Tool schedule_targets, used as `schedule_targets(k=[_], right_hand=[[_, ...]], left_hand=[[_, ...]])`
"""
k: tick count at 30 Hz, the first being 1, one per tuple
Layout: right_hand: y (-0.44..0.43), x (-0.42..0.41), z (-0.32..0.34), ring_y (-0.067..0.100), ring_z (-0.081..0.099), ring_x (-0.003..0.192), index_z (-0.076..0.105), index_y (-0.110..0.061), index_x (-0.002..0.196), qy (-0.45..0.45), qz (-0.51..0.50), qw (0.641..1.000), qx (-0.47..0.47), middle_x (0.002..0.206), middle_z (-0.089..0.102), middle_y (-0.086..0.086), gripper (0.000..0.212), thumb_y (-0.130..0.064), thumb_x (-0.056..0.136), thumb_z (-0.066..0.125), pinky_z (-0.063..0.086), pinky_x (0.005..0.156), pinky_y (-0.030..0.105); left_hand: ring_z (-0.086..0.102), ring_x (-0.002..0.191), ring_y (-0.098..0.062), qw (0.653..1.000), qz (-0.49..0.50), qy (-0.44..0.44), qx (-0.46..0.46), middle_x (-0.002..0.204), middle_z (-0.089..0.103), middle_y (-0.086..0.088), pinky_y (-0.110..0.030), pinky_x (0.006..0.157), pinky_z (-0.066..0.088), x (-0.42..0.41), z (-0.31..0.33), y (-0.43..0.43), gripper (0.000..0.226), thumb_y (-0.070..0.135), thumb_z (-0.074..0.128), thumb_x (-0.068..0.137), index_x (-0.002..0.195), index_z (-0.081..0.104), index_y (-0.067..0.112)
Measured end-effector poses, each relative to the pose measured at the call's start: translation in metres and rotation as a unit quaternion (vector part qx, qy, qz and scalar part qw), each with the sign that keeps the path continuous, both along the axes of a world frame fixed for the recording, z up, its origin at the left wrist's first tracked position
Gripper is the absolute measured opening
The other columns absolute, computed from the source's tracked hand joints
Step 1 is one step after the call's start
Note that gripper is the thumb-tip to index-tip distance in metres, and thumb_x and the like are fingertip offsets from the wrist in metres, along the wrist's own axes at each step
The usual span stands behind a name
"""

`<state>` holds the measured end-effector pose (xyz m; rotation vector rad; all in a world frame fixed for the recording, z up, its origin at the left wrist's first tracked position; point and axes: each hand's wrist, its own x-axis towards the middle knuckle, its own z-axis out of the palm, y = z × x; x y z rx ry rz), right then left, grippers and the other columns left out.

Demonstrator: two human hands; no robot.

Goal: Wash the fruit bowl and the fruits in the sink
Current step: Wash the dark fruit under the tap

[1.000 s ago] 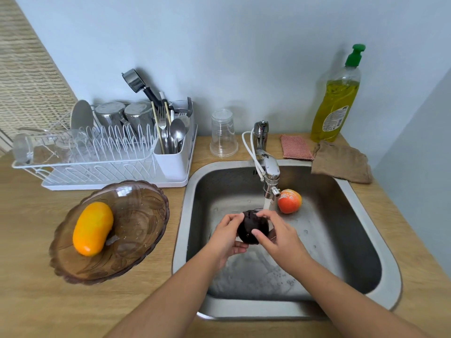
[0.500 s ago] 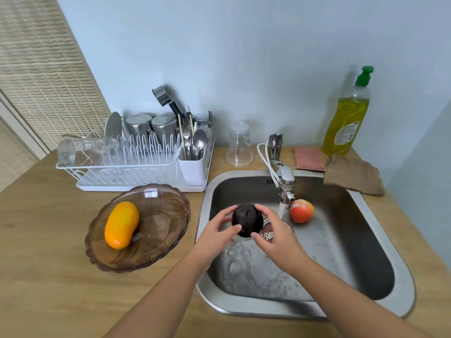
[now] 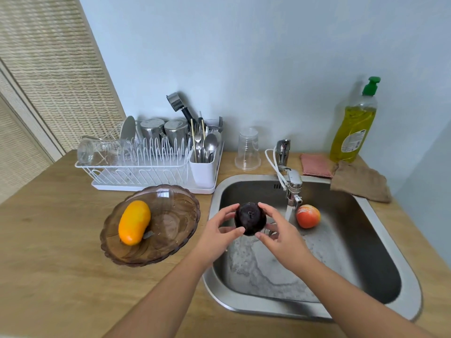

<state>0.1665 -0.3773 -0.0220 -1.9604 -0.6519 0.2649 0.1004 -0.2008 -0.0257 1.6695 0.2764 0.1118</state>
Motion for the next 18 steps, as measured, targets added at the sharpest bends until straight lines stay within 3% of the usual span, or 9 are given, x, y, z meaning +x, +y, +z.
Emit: schedule_targets(k=[8, 18], right_hand=[[0.0002, 0.0002, 0.0016, -0.009, 0.059, 0.102, 0.042, -0.041, 0.13, 0.008, 0.004, 1.0, 0.01, 0.122, 0.05, -0.03, 0.063, -0.007, 0.084, 0.068, 0.049, 0.071, 0.013], [0.0015, 0.0001, 0.0003, -0.011, 0.054, 0.107, 0.04, -0.044, 0.13, -0.008, 0.002, 1.0, -0.008, 0.122, 0.049, -0.031, 0.066, -0.005, 0.084, 0.066, 0.048, 0.071, 0.011]], left_hand=[[0.062, 0.11, -0.018, 1.0, 0.007, 0.008, 0.0, 0.134, 0.054, 0.003, -0.037, 0.098, 0.051, -0.002, -0.0007, -0.0007, 0.053, 0.014, 0.07, 0.085, 0.129, 0.053, 0.04], [0.065, 0.106, -0.018, 1.0, 0.02, 0.001, 0.008, 0.13, 0.057, 0.005, -0.038, 0.097, 0.052, -0.0022, -0.0007, -0.0028, 0.055, 0.009, 0.072, 0.083, 0.122, 0.056, 0.044]])
